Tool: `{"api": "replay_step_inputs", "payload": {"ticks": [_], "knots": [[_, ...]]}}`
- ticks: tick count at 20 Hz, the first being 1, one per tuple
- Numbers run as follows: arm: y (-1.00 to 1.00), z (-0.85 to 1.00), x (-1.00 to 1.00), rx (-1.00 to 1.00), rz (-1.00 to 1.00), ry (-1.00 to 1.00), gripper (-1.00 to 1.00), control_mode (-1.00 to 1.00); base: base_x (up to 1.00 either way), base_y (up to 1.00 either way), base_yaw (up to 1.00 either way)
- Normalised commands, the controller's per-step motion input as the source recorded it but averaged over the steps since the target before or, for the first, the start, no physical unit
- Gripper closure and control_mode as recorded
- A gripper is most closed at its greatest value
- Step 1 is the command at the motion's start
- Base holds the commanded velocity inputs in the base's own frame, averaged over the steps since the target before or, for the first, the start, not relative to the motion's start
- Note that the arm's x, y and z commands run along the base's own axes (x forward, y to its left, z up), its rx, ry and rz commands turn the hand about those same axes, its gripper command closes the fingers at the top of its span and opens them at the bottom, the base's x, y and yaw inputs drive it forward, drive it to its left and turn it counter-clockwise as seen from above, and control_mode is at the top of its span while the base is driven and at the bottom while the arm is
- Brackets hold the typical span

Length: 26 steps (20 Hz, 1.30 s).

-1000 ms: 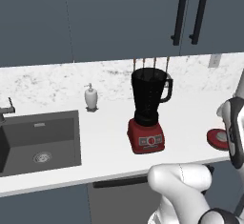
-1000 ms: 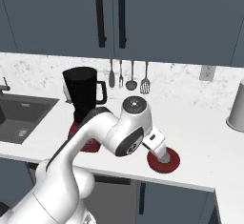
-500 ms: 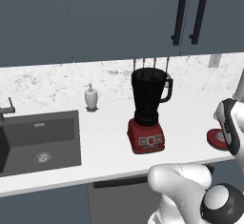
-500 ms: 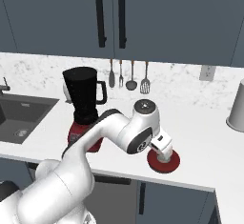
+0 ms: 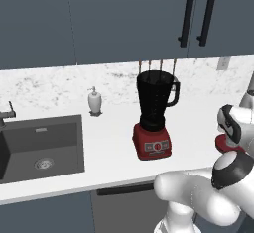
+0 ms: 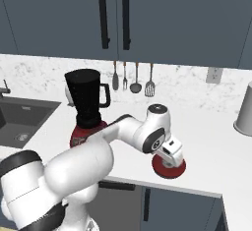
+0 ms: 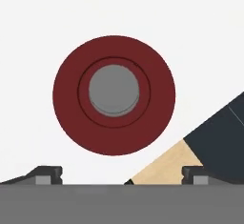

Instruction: Close the lid blender by securely placing the lid on top.

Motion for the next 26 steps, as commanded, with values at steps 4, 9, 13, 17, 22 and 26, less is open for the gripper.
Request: {"api": "replay_step_inputs", "payload": {"ticks": [4, 9, 13, 17, 22, 26], "knots": [[-0.27, -0.29, 0.20, 0.04, 0.00, 0.10, -1.00, -1.00, 0.00, 0.00, 0.00], [-0.23, -0.21, 0.16, 0.09, 0.01, 0.02, -1.00, -1.00, 0.00, 0.00, 0.00], [-0.12, -0.14, 0.16, 0.12, 0.05, 0.00, -1.00, -1.00, 0.00, 0.00, 0.00], [0.00, -0.18, 0.31, 0.09, 0.03, 0.00, -1.00, -1.00, 0.00, 0.00, 0.00], [0.07, -0.26, 0.23, 0.03, 0.01, 0.00, -1.00, -1.00, 0.00, 0.00, 0.00], [0.00, -0.26, 0.01, 0.00, 0.00, 0.00, -1.00, -1.00, 0.00, 0.00, 0.00]]}}
